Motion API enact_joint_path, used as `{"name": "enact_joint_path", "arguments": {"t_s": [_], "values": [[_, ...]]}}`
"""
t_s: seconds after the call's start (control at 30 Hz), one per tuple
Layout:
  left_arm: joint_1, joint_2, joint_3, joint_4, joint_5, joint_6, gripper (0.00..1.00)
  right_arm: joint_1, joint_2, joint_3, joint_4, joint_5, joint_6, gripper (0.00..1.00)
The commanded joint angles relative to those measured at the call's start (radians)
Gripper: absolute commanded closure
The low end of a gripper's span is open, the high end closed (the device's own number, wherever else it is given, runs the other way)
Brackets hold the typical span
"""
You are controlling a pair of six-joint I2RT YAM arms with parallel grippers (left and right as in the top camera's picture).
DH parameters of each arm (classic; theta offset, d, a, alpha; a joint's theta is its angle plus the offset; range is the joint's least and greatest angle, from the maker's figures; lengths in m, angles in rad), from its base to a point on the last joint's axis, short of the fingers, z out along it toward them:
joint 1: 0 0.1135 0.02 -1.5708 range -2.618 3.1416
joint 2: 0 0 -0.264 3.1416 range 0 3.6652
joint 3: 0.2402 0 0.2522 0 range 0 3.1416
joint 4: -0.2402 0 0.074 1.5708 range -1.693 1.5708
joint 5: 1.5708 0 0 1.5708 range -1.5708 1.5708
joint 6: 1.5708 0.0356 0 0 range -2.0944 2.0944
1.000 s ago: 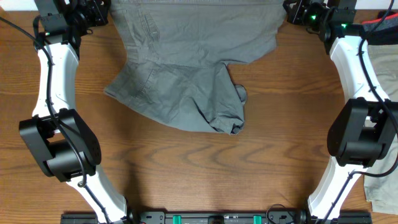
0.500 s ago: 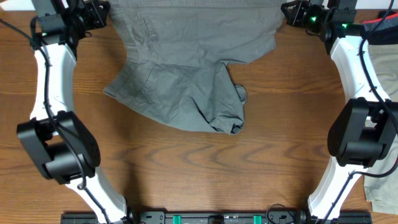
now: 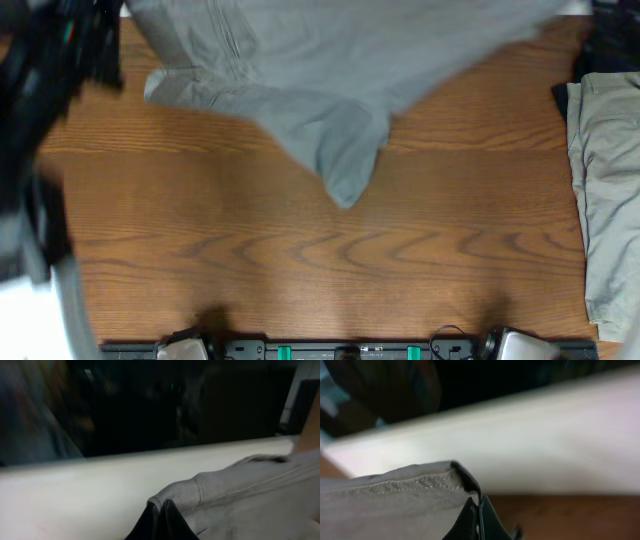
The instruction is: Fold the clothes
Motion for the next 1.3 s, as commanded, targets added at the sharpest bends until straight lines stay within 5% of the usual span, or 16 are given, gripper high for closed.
{"name": "enact_joint_path", "arguments": {"t_s": [0.0,0.1,0.23,0.33,0.47,0.87,1.1,1.27], "values": [[0.022,-0.13,0.011,-0.039,-0.278,0.099,0.94,-0.108,-0.094,-0.003,-0.029,0.175,-0.013,0.99],[0.022,-0.198,0.011,-0.071,-0.48,0.104,0.94,-0.179,-0.154,-0.003,-0.04,0.171,0.001,0.99],[0.022,-0.203,0.012,-0.058,-0.267,0.107,0.94,-0.18,-0.17,-0.003,-0.02,0.024,-0.002,0.99],[0.023,-0.19,0.012,-0.068,-0.406,0.113,0.94,-0.18,-0.164,-0.003,-0.052,0.077,-0.009,0.99],[0.022,-0.192,0.013,-0.067,-0.235,0.105,0.94,-0.18,-0.156,-0.003,-0.092,0.069,-0.029,0.99],[0.022,-0.059,0.013,-0.099,-0.359,0.13,0.94,-0.175,-0.038,-0.003,-0.124,-0.016,-0.035,0.99],[0.022,-0.025,0.019,0.054,-0.112,0.093,0.94,-0.177,-0.012,0.0,-0.031,-0.06,-0.035,0.99],[0.022,-0.071,0.078,0.054,-0.071,0.074,0.94,-0.176,-0.055,0.002,-0.02,-0.085,-0.035,0.99]]}}
